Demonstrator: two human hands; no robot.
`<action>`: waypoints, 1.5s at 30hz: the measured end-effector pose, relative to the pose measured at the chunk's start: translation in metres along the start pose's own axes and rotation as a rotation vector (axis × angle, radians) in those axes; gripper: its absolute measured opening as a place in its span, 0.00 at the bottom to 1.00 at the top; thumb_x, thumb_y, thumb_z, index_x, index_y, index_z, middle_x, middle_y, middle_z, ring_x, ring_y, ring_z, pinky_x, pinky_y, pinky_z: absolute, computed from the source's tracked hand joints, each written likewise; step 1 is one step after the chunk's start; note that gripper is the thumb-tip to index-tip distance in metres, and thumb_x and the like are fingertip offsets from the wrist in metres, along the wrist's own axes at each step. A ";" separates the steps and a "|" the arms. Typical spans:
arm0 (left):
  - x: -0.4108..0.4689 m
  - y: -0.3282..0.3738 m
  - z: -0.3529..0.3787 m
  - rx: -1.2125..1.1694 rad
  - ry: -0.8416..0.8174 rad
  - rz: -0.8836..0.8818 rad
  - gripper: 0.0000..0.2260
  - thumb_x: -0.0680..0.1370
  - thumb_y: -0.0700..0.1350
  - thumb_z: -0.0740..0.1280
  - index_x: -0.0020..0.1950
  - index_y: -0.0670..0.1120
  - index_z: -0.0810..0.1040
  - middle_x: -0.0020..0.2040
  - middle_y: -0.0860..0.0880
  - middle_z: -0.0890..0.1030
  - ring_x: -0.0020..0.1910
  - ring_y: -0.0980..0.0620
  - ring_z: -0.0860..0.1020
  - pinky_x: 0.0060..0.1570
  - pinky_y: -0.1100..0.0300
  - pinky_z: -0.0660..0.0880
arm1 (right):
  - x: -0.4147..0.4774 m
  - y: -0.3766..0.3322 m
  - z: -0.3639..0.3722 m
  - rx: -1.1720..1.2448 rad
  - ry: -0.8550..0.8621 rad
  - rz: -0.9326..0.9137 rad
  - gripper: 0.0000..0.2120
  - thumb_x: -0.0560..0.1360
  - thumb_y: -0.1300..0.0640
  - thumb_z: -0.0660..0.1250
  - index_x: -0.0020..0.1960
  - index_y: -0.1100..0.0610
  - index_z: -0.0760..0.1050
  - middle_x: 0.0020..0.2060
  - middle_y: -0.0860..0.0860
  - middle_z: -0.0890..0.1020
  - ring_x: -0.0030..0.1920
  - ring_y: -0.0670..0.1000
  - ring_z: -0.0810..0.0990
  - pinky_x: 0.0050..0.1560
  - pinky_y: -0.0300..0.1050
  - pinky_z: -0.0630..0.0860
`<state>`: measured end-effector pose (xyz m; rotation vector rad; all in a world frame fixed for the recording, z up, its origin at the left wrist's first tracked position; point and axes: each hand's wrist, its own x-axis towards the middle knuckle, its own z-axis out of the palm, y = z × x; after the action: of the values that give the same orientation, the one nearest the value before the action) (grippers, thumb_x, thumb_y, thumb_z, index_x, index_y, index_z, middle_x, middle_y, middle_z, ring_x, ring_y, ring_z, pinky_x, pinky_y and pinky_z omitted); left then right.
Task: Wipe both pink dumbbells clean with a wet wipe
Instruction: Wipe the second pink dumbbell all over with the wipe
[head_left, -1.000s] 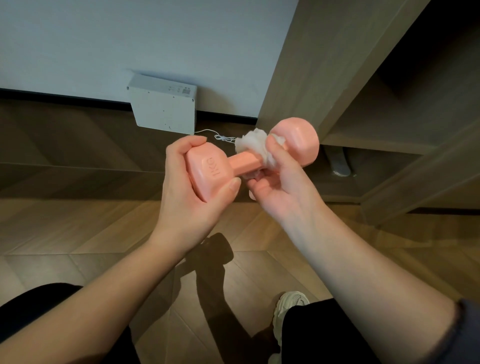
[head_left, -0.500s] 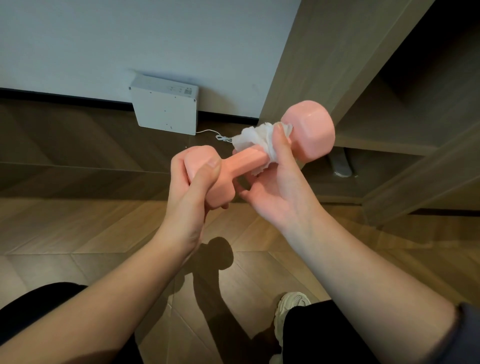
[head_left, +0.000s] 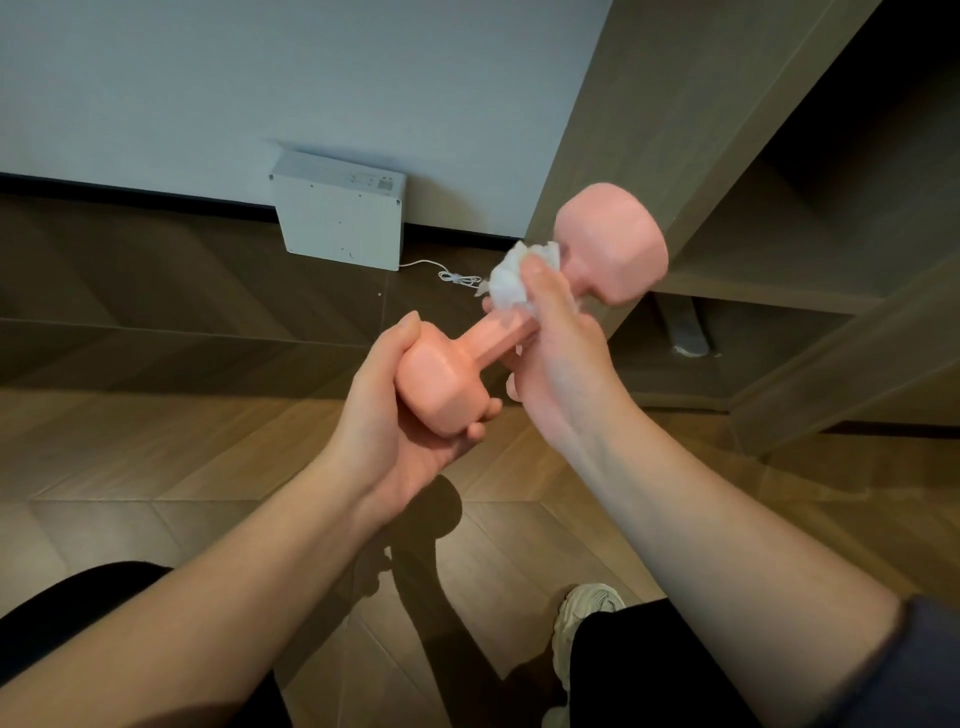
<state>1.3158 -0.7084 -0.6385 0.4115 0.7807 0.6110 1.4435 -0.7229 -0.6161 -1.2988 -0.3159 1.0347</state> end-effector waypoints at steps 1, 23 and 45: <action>0.000 0.002 -0.002 -0.005 -0.004 -0.028 0.18 0.77 0.59 0.64 0.53 0.44 0.78 0.42 0.38 0.83 0.40 0.40 0.80 0.29 0.58 0.75 | -0.002 0.006 0.001 -0.139 -0.012 -0.036 0.29 0.73 0.39 0.69 0.67 0.55 0.71 0.58 0.53 0.80 0.55 0.50 0.79 0.55 0.48 0.75; 0.008 0.007 -0.019 0.140 -0.202 -0.185 0.29 0.76 0.67 0.59 0.64 0.46 0.73 0.54 0.35 0.80 0.37 0.42 0.82 0.33 0.55 0.81 | -0.001 -0.014 -0.009 -0.033 -0.199 -0.139 0.06 0.80 0.56 0.63 0.55 0.48 0.74 0.55 0.49 0.82 0.59 0.48 0.80 0.58 0.44 0.74; -0.002 0.003 -0.014 0.014 -0.246 -0.319 0.30 0.75 0.68 0.58 0.57 0.42 0.77 0.42 0.35 0.78 0.31 0.45 0.76 0.27 0.59 0.78 | -0.012 -0.005 -0.024 -0.467 -0.406 -0.162 0.23 0.81 0.49 0.60 0.73 0.56 0.65 0.61 0.49 0.79 0.55 0.39 0.78 0.51 0.34 0.74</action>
<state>1.3026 -0.7058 -0.6445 0.3572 0.5980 0.2506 1.4564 -0.7475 -0.6146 -1.4361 -1.0039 1.1197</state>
